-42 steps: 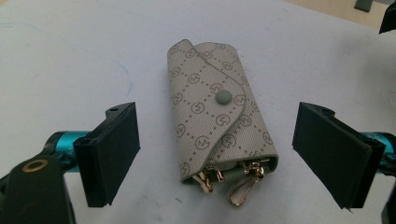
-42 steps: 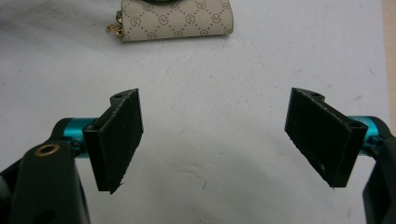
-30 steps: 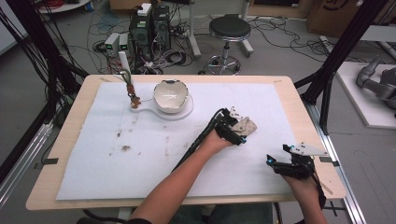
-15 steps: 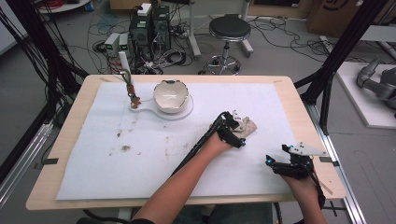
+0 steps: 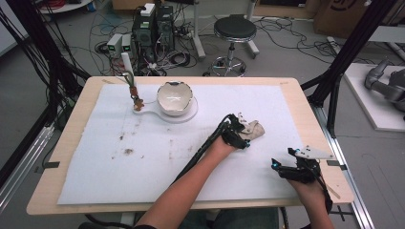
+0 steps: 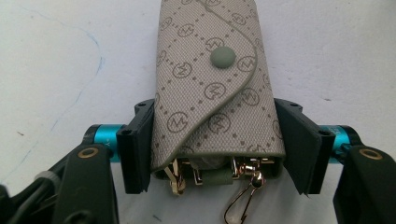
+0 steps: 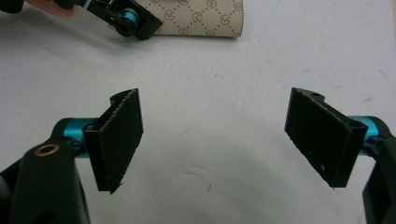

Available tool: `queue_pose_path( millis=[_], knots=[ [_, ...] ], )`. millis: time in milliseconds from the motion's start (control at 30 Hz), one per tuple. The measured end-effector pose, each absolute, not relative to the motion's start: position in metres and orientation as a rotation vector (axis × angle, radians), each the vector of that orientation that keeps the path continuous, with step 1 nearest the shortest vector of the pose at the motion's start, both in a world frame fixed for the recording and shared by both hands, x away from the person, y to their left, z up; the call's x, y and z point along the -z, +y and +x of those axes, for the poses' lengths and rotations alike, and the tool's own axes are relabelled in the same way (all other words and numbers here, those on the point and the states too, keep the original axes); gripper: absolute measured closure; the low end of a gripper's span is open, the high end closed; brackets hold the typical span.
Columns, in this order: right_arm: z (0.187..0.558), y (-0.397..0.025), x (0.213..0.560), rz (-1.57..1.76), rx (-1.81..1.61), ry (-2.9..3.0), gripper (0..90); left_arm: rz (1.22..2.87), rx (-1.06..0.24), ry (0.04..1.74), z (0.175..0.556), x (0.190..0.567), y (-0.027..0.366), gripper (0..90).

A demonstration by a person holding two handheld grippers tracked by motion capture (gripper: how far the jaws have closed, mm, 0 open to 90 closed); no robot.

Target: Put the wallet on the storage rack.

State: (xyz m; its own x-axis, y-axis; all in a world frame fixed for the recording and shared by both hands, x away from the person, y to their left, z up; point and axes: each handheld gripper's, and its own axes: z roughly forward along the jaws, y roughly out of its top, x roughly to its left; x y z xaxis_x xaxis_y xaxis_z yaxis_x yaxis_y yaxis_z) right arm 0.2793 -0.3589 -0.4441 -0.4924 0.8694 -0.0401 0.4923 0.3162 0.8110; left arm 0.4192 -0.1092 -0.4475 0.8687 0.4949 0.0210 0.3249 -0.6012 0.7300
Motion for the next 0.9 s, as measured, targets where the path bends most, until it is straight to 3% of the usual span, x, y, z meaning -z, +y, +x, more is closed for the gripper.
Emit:
queue_pose_path(
  millis=[467,900],
  knots=[
    [0.280,-0.357,0.445,1.194,-1.047,2.119,19.5,2.192,-0.282,0.565,0.410,0.416,-0.085,36.4],
    [0.282,-0.352,0.441,1.171,-1.060,2.111,19.6,2.160,-0.337,0.570,0.399,0.375,-0.028,36.3]
  ],
)
